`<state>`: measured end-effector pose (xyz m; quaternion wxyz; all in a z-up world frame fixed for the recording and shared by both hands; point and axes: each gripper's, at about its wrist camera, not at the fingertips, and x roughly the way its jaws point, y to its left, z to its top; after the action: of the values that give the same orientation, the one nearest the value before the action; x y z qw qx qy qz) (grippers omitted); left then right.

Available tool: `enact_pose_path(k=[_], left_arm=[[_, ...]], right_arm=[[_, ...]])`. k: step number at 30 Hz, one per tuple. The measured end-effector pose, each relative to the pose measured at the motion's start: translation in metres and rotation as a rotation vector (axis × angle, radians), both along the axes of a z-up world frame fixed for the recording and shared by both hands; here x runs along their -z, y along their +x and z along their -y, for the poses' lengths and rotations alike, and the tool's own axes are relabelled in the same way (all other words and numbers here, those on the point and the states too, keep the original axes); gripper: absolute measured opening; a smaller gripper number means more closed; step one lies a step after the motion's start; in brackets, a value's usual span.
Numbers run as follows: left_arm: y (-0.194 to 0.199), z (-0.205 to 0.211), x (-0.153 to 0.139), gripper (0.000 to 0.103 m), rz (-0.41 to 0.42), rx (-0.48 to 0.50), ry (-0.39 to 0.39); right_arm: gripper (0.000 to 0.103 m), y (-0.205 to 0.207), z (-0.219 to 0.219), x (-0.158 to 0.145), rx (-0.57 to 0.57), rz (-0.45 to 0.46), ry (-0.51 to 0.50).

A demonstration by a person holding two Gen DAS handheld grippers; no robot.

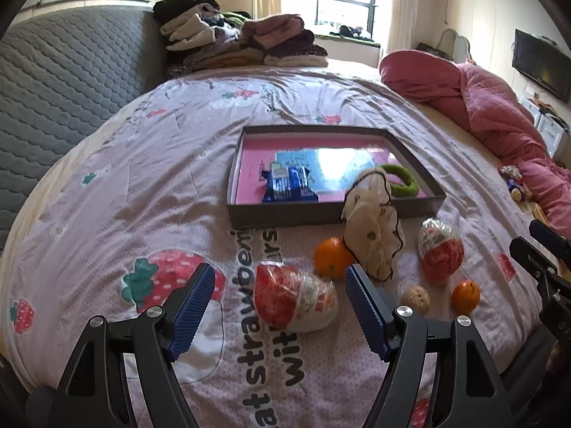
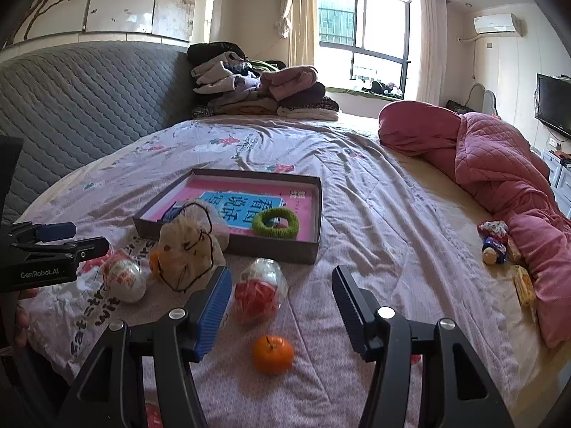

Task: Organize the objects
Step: 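Withdraw both tools from the tray back toward the remaining objects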

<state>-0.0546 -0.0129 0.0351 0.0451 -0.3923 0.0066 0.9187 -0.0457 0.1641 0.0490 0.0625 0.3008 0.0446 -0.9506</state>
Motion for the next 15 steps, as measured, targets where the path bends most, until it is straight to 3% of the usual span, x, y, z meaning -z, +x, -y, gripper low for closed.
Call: enact_pose_path(k=[15], left_arm=[[0.01,-0.013,0.03,0.076,0.062,0.04,-0.014]], right_arm=[[0.058,0.005,-0.006,0.024,0.019,0.071,-0.005]])
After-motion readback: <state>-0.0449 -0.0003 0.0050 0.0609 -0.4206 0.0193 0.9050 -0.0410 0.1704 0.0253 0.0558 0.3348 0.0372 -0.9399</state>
